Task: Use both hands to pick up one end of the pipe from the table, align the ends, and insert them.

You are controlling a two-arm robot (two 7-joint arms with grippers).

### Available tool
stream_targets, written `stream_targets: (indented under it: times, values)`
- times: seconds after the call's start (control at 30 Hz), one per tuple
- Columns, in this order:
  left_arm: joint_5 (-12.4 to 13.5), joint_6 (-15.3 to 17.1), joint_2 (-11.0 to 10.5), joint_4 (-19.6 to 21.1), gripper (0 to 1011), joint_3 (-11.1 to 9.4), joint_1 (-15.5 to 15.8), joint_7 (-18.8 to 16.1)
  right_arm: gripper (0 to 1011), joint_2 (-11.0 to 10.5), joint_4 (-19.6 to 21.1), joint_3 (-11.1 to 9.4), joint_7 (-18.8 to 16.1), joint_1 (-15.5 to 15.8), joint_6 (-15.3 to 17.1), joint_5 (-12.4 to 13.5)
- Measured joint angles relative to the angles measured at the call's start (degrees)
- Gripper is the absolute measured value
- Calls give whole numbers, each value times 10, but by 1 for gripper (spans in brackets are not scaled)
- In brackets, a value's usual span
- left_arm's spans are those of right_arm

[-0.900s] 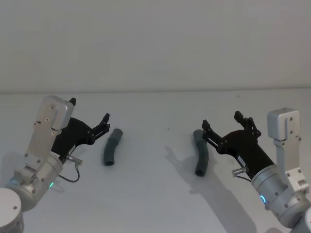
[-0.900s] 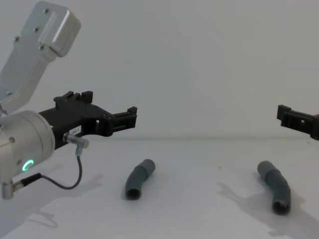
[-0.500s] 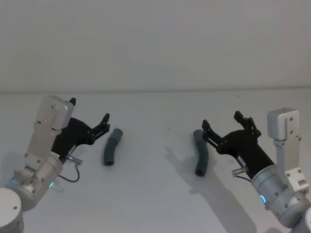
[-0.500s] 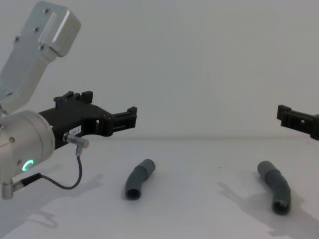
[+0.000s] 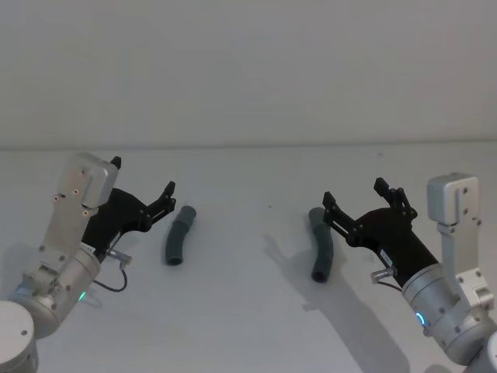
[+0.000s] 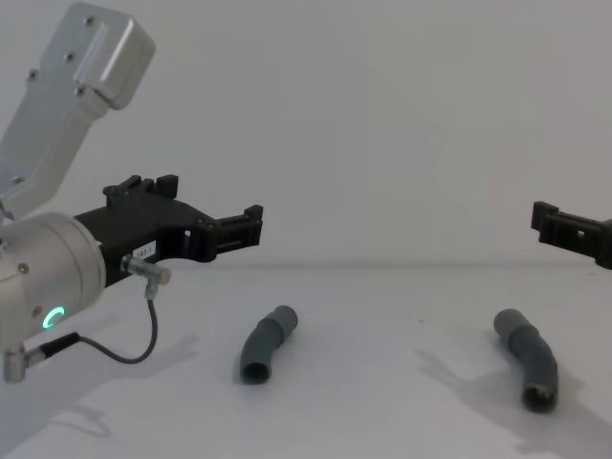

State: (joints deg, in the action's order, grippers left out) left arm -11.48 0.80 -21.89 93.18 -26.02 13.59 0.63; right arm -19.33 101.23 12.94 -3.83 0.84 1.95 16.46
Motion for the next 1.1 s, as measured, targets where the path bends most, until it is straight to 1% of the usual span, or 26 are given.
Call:
stream_targets:
  times: [1.1]
  values:
    - [0,0,0,0,1001,0,0,0,1000,0,0,0,0,0,0,0]
